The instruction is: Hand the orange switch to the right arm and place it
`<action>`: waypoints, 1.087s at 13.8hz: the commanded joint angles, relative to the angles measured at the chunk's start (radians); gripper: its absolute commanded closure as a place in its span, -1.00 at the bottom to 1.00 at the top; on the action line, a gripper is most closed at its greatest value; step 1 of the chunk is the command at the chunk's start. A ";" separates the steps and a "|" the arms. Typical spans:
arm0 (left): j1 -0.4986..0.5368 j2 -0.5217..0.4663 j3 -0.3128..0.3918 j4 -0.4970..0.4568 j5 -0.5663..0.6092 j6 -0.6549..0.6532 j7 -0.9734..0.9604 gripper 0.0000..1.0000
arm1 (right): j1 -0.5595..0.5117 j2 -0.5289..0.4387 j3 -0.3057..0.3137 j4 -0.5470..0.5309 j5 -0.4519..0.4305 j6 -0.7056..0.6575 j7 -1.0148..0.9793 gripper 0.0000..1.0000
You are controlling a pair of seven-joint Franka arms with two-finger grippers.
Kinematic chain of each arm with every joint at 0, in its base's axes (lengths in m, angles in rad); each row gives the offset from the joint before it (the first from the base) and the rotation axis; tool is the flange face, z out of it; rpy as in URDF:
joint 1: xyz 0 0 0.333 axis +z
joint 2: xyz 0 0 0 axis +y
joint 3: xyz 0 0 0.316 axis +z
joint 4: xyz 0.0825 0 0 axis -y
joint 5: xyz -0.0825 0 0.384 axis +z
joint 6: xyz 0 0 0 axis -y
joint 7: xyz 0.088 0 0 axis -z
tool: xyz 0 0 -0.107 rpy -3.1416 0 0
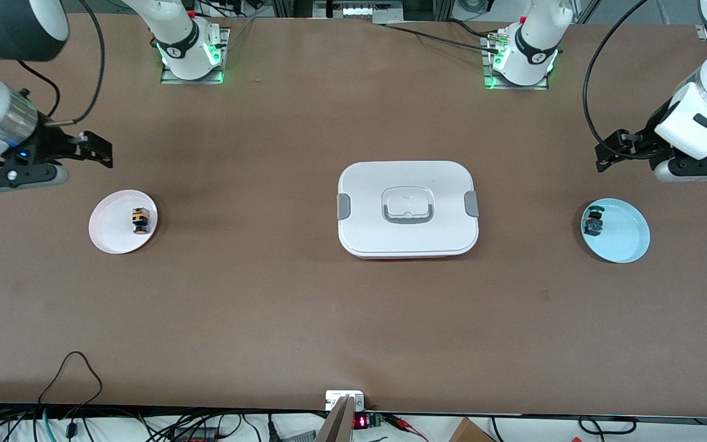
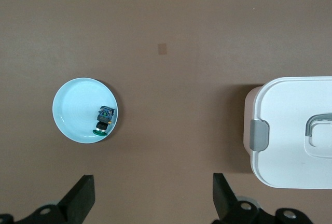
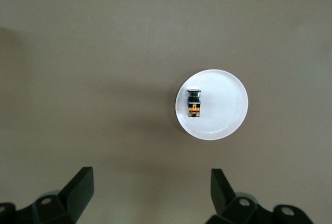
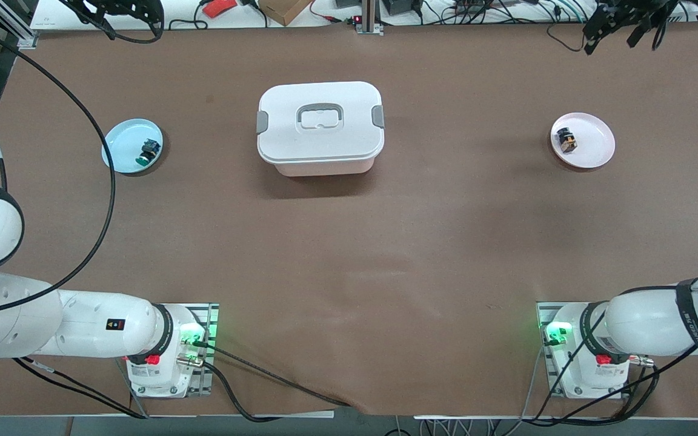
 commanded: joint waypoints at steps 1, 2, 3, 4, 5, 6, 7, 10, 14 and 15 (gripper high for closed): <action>0.008 0.014 0.001 0.028 -0.014 -0.013 -0.009 -1.00 | 0.004 0.021 0.001 0.078 0.044 -0.062 -0.025 -1.00; 0.008 0.016 0.002 0.028 -0.016 -0.013 -0.010 -1.00 | 0.005 0.008 0.001 0.081 0.081 -0.107 -0.023 -1.00; 0.008 0.016 0.002 0.028 -0.016 -0.013 -0.021 -1.00 | 0.005 0.002 0.000 0.082 0.116 -0.166 -0.019 -1.00; 0.008 0.016 0.002 0.029 -0.014 -0.013 -0.028 -1.00 | 0.003 -0.005 -0.003 0.082 0.173 -0.200 -0.016 -1.00; 0.008 0.014 -0.001 0.029 -0.014 -0.013 -0.029 -1.00 | 0.001 -0.021 -0.006 0.082 0.208 -0.200 -0.012 -1.00; 0.008 0.014 -0.004 0.029 -0.013 -0.013 -0.029 -1.00 | 0.003 -0.021 -0.006 0.082 0.209 -0.197 -0.012 -1.00; 0.008 0.014 -0.004 0.029 -0.013 -0.013 -0.029 -1.00 | 0.001 -0.021 -0.006 0.082 0.201 -0.186 -0.012 -1.00; 0.008 0.013 -0.007 0.031 -0.011 -0.013 -0.030 -1.00 | 0.004 -0.019 -0.002 0.079 0.147 -0.169 -0.005 -1.00; 0.001 0.013 -0.016 0.046 0.000 -0.042 -0.030 -1.00 | 0.006 -0.016 0.001 0.081 0.123 -0.163 0.004 -1.00; 0.001 0.010 -0.018 0.046 0.000 -0.060 -0.033 -1.00 | 0.006 -0.015 0.001 0.081 0.121 -0.160 0.006 -1.00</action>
